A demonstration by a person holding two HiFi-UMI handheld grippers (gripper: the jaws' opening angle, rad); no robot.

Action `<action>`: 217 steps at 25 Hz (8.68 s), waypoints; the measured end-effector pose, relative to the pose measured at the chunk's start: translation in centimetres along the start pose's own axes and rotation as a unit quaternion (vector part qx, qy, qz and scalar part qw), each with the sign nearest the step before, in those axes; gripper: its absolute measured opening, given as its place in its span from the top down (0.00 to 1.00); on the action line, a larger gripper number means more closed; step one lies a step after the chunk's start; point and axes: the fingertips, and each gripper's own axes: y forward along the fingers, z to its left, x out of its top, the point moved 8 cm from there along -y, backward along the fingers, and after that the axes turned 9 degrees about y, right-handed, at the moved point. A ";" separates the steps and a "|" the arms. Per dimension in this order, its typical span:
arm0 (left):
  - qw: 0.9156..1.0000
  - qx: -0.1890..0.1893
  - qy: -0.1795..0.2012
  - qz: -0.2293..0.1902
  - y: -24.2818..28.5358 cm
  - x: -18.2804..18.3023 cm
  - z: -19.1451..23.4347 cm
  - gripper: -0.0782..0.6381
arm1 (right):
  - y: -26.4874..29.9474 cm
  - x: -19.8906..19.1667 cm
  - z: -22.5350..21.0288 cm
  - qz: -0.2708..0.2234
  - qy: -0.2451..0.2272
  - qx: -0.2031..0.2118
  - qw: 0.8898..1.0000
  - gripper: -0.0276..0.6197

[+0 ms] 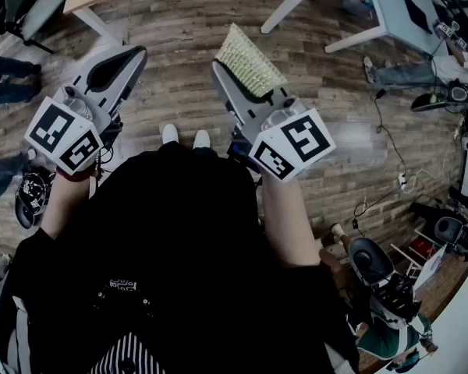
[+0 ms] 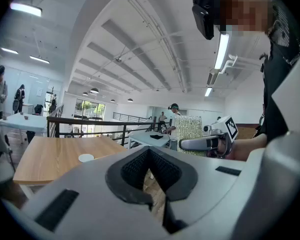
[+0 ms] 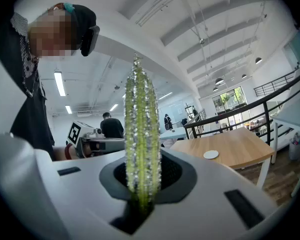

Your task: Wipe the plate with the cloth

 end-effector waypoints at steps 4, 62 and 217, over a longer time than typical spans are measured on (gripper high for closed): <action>0.999 0.000 0.032 -0.012 0.1 1.3 -0.8 0.90 | -0.2 0.2 -0.3 0.005 -0.007 -0.001 1.000 0.89; 0.989 -0.134 -0.002 -0.056 11.2 -2.8 24.5 0.90 | 19.7 4.2 -10.4 0.029 0.020 -0.078 0.996 0.88; 0.938 -0.130 -0.130 0.293 60.9 -29.6 79.7 0.90 | 78.1 -3.7 -77.7 0.437 -0.018 0.018 0.899 0.88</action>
